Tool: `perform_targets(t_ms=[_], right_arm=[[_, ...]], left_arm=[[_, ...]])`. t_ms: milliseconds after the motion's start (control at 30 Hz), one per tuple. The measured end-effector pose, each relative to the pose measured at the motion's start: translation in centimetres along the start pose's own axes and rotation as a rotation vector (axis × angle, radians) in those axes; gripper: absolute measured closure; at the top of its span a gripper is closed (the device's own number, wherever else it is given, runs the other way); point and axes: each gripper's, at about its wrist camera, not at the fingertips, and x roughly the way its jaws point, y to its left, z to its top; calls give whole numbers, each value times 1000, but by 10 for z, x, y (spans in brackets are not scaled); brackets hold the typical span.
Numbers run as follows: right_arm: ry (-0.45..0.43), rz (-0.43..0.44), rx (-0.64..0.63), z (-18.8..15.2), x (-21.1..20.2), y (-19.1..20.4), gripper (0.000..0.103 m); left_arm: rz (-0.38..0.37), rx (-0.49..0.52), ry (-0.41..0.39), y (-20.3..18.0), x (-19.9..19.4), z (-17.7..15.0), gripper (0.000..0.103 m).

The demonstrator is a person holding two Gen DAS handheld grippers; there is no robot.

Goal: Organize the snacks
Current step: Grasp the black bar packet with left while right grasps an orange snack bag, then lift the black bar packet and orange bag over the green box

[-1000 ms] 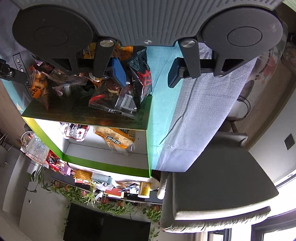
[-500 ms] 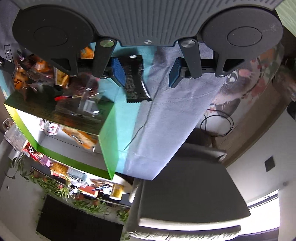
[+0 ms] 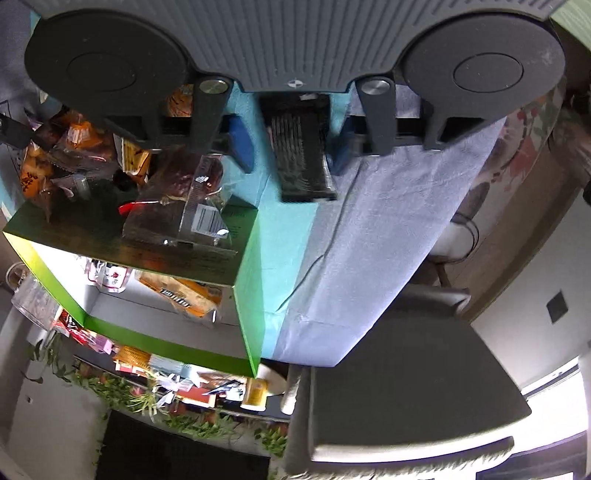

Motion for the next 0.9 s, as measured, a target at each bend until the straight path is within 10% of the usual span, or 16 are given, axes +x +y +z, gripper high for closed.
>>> perform_targets(t_ms=[600, 900], right_arm=[[76, -33, 56, 28, 55, 5, 61], [-13, 6, 54, 28, 14, 1, 61]], left_arm=[[30, 71, -8, -8, 6, 2, 67], [-1, 65, -79, -8, -20, 9, 80]])
